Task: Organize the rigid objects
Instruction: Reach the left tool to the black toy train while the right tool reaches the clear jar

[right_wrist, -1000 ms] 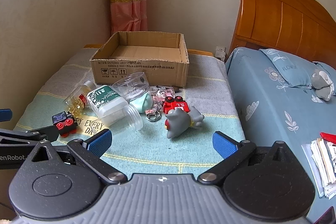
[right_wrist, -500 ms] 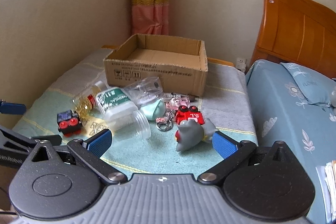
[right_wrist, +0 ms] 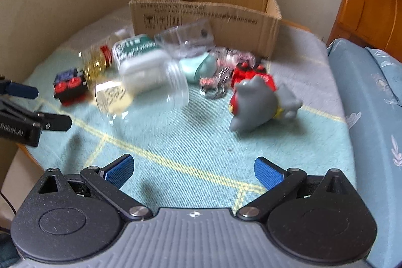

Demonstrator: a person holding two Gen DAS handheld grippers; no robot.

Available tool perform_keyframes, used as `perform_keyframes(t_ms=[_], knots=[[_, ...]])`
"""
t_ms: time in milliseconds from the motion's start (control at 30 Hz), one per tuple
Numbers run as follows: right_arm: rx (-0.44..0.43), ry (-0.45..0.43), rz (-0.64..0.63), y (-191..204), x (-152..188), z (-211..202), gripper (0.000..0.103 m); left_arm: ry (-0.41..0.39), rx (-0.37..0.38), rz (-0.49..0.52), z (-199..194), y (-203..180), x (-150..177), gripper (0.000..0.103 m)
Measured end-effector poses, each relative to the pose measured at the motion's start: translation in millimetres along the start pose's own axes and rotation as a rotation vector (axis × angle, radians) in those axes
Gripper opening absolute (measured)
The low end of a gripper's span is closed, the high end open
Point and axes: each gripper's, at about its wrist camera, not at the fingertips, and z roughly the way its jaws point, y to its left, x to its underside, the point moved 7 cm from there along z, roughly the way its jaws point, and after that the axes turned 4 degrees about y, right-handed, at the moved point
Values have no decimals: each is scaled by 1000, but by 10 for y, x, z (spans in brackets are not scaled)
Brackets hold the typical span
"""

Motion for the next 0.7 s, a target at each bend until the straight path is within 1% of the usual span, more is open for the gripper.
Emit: perform_keyframes(t_ms=[67,200,300,500,600,700], knots=[[-1,11,-13,15,6,56,103,-7,17,-24,30,28,-12,102],[-14,13,-21,32,-22,134,103,-34,0,-45,80,92,-84,102],[-28,6,-42,52,-64,166,103,-39,-7,-56,119,118,-150,102],[-39,-48,-53,115,-97,207,103,-51,-22,-78,216,103,-293,102],[-37,-62,-52,135,-105,221,103,-54,-26,-80,221,145,-290,102],[-40,-69,-55,152,-104,227,103,-60,-24,-78,179,230,-219,102]])
